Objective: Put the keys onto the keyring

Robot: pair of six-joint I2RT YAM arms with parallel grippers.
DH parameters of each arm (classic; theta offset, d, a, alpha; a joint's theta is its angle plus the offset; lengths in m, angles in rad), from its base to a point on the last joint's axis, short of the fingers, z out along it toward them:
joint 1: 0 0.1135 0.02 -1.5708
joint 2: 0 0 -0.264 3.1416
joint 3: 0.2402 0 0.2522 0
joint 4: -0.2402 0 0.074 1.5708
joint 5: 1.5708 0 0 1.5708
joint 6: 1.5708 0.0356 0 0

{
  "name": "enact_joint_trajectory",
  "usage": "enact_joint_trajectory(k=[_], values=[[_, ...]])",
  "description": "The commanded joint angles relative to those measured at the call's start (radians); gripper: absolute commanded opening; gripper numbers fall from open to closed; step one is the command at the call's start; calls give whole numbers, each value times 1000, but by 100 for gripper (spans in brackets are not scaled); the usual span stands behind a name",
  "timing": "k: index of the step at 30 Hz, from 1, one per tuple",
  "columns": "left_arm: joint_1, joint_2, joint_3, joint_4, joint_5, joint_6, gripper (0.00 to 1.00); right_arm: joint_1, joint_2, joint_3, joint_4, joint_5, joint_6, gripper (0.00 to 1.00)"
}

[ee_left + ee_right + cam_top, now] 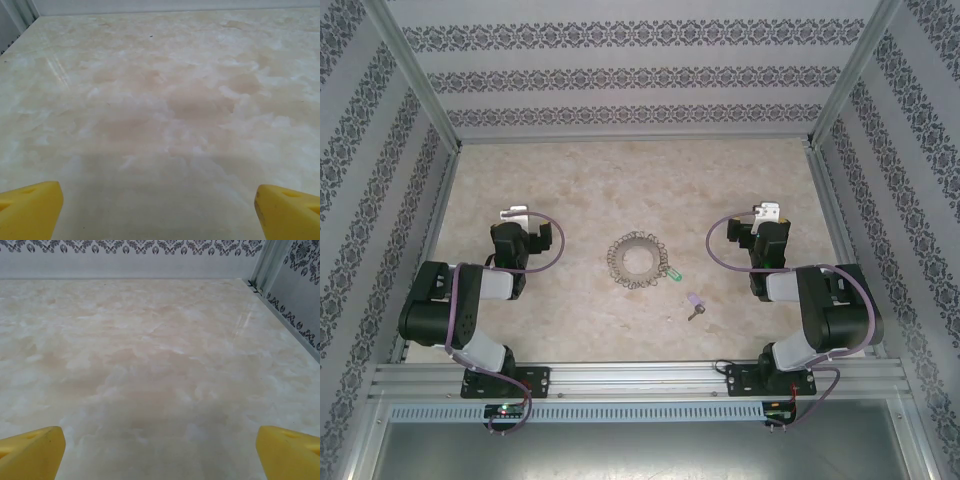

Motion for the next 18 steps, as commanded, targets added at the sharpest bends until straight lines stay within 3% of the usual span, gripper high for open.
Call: enact_joint_trajectory(k=[1,10,13,18], values=[[13,-4,-1,34,12,1,99,-3,-15,11,17,-2,14,98],[13,-4,-4,33,14,3,99,-17,-16,13,10,-24,21,98],[13,-3,2,23,79,27,99,-6,-15,12,16,-2,17,98],[13,-3,4,19,84,28,99,-6,-14,11,17,-4,17,98]])
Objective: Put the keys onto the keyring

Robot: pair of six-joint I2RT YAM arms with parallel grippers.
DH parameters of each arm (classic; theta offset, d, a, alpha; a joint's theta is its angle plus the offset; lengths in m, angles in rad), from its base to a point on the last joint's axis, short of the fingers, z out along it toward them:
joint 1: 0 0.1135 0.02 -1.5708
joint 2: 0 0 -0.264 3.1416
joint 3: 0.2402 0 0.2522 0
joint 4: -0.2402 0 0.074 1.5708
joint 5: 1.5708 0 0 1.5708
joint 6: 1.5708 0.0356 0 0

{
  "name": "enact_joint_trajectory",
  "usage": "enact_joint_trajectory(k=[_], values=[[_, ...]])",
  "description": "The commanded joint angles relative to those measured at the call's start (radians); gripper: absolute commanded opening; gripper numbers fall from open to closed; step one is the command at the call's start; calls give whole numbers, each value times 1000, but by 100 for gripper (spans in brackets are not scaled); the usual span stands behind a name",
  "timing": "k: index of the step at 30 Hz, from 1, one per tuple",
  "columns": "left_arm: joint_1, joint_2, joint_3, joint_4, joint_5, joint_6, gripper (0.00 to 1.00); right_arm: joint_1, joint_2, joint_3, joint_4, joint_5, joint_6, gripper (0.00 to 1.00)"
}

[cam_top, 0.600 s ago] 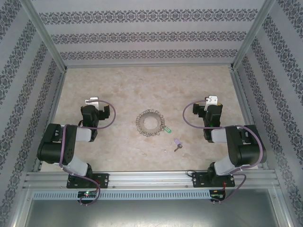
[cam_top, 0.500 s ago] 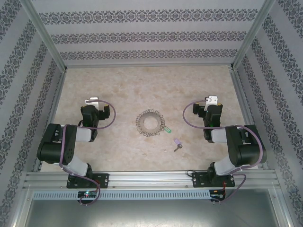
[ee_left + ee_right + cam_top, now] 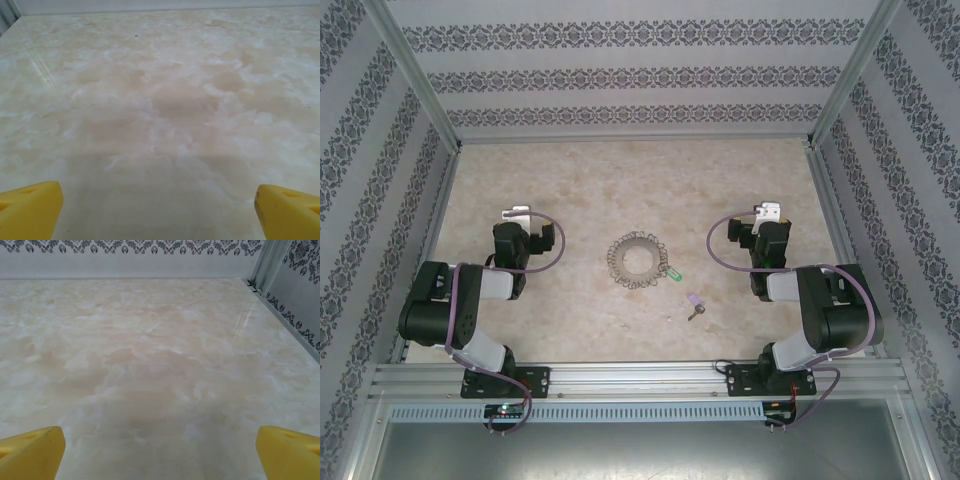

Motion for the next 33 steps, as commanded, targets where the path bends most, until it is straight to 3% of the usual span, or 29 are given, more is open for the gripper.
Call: enact_joint_trajectory(k=[1,4,7,10,12,14,15,17,19,21,22,25,28,33], values=[[13,-3,5,22,29,24,99,0,-15,12,18,-20,12,98],[13,-34,-5,13,74,45,99,12,-48,18,-25,-70,-22,98],[11,-115,-52,29,80,42,99,26,-122,1,-34,-10,-20,98],[11,-254,-23,-173,35,7,99,32,-283,132,-518,30,119,98],[12,-332,36,-358,22,-26,99,46,-360,174,-686,44,150,98],[11,-400,83,-490,-8,-97,99,42,-440,227,-860,86,313,98],[11,-431,117,-564,-16,-129,99,33,-470,261,-943,57,379,98],[11,-474,157,-637,-11,-173,99,13,-499,316,-1034,-124,407,98],[11,-503,197,-726,-88,-339,99,1,-501,349,-1053,-372,427,98],[13,-511,257,-912,-209,-566,99,-2,-498,347,-1031,-446,575,98],[13,-509,276,-969,-218,-627,99,-7,-496,333,-1007,-488,640,98],[9,-487,305,-1004,-2,-666,100,-26,-473,288,-946,-663,708,94],[-22,-456,306,-993,168,-704,100,-17,-413,329,-1129,-703,689,82],[-148,-451,280,-968,252,-724,100,97,-373,389,-1429,-532,617,79]])
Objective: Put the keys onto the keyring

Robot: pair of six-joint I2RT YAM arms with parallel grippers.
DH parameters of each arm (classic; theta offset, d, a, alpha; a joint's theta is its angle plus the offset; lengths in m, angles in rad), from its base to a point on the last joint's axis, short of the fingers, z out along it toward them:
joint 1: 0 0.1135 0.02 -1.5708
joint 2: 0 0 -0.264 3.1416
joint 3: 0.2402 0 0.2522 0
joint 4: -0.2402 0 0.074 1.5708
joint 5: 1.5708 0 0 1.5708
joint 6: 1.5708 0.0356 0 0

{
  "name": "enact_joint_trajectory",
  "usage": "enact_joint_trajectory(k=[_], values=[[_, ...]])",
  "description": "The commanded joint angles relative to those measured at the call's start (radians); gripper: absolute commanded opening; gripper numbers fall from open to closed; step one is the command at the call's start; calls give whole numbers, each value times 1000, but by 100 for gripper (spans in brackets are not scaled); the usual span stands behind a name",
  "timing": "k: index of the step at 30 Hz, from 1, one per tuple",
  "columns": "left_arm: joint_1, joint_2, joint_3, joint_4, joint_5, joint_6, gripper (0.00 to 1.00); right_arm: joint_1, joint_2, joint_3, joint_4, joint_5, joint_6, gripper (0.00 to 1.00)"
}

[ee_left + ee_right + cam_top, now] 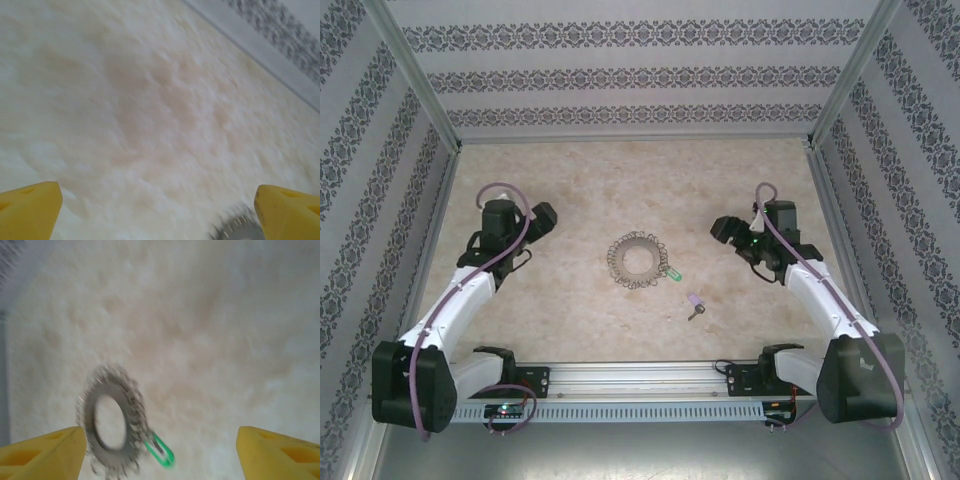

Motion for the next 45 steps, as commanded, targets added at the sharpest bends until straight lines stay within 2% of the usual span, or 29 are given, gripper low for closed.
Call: enact_joint_trajectory(k=[1,4,5,8,11,17,20,26,31,35,37,39,45], values=[[-90,-3,-7,-43,99,-59,100,74,-6,52,-248,85,-19,78],[-193,6,2,-47,91,-41,100,125,-24,41,-317,164,21,75],[-224,15,8,-45,88,-37,100,139,-35,28,-320,171,34,71],[-307,58,19,-32,84,-18,100,182,-68,-17,-282,206,81,67],[-360,127,41,-20,108,-12,100,197,-69,-40,-248,144,94,65],[-449,244,116,-40,126,25,100,320,-14,-13,-320,224,95,60],[-454,285,130,-45,125,17,100,388,35,8,-268,219,100,58],[-452,369,206,-120,101,8,100,445,159,77,-126,171,134,59],[-413,461,281,-189,144,-17,99,402,266,145,-45,109,128,58],[-362,540,325,-207,207,-36,94,342,339,142,123,-16,144,58],[-354,582,356,-225,230,-35,87,317,388,159,127,-34,152,56],[-353,614,384,-232,247,-33,84,303,421,159,154,-54,157,56],[-353,650,406,-240,244,-37,82,313,499,212,135,-63,126,54]])
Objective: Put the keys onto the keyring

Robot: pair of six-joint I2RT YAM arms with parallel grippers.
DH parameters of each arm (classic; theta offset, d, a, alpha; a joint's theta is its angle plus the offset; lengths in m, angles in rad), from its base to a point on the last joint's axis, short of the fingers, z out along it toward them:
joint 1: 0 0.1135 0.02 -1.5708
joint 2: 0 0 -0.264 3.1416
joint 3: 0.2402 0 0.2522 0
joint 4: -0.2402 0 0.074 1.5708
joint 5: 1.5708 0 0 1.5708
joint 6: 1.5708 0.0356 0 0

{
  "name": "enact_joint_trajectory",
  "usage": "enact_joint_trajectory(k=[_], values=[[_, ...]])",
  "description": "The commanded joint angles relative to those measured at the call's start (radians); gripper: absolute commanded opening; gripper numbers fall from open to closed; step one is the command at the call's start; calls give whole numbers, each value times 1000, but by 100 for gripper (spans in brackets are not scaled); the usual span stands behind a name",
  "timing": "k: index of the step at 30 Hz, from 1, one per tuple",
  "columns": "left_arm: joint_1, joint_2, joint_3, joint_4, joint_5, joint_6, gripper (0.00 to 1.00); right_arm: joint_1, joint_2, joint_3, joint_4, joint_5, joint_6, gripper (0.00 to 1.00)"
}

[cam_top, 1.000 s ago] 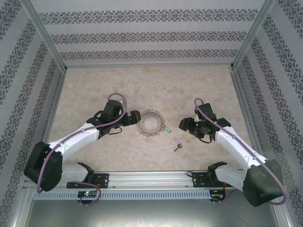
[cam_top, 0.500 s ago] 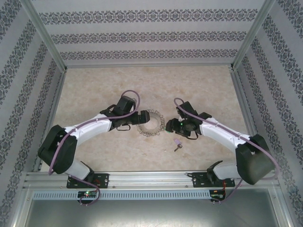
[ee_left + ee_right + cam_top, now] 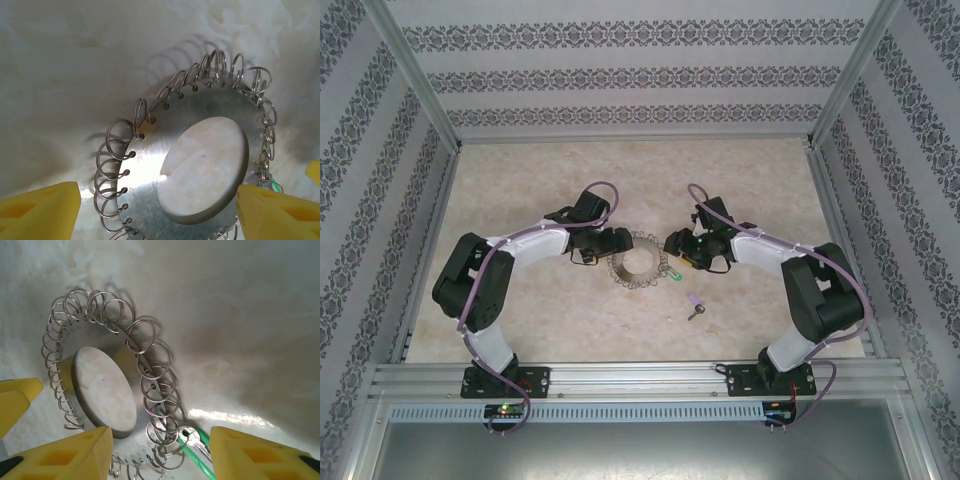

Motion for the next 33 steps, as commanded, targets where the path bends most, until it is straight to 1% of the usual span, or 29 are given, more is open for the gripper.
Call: enact_joint_trajectory(k=[1,12,15,18,21,23,27,28,31,33], values=[[2,9,27,-52,8,-3,82,14,16,39,22,-24,-15,54],[2,48,17,-26,44,-8,77,31,103,62,14,-40,-29,52],[1,51,28,-41,43,12,77,41,109,62,23,-48,-23,52],[2,53,45,-62,28,35,77,57,109,61,27,-30,-22,52],[2,62,52,-62,40,41,76,58,124,69,9,-16,-21,52],[1,68,50,-61,41,38,76,59,115,53,28,3,-15,52],[1,77,46,-54,53,39,76,62,120,90,-43,28,-66,53],[1,81,45,-50,56,37,75,60,122,95,-57,38,-69,52],[1,94,51,-42,66,38,75,55,105,67,-8,52,-54,52],[1,106,55,-39,71,38,74,43,122,69,7,18,-48,52]])
